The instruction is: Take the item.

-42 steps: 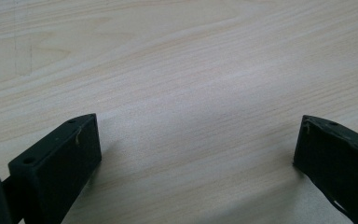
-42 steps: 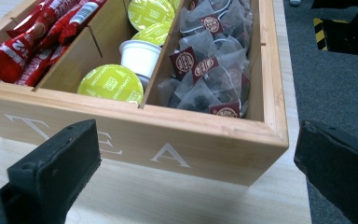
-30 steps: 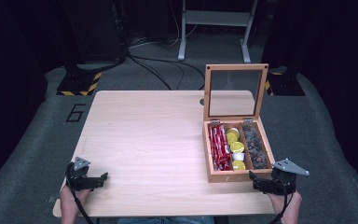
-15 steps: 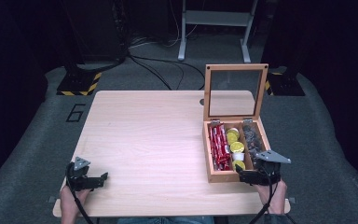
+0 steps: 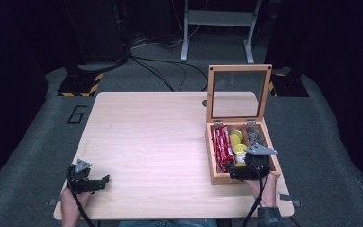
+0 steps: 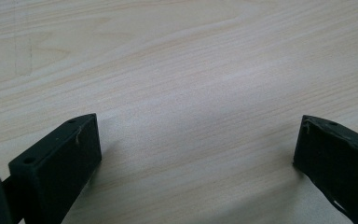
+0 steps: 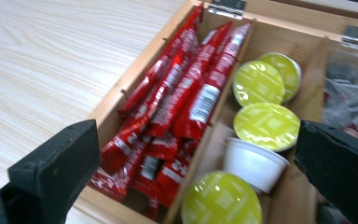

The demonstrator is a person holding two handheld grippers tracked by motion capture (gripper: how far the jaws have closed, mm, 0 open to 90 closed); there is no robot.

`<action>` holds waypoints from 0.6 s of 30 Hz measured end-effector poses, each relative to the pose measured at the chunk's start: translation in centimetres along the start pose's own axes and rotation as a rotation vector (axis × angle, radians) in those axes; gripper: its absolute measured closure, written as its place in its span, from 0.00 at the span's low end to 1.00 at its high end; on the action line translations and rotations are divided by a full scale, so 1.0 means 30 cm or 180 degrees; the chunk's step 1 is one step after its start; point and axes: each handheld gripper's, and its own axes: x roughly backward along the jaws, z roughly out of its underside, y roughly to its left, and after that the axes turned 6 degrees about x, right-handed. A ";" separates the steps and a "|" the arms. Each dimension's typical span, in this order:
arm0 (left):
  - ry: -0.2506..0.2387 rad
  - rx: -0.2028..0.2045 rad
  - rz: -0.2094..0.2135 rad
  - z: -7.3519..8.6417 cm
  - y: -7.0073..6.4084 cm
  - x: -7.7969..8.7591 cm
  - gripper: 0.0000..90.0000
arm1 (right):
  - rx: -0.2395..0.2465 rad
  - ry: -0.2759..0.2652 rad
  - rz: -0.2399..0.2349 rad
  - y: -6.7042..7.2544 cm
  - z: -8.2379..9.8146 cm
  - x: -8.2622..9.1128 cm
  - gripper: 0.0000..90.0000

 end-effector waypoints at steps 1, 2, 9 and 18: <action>-0.0003 0.0003 0.0000 0.000 0.000 0.000 0.00 | -0.0008 0.0004 -0.0014 0.005 -0.005 -0.005 0.00; -0.0005 0.0006 0.0000 0.000 0.000 0.000 0.00 | 0.0017 0.0013 -0.0030 0.009 -0.012 -0.012 0.00; -0.0005 0.0003 0.0003 0.000 -0.001 0.000 0.00 | 0.0131 0.0085 -0.0116 0.037 -0.063 -0.068 0.00; 0.0001 0.0001 0.0007 0.000 -0.001 0.000 0.00 | 0.0070 0.0143 -0.0118 0.057 -0.090 -0.120 0.21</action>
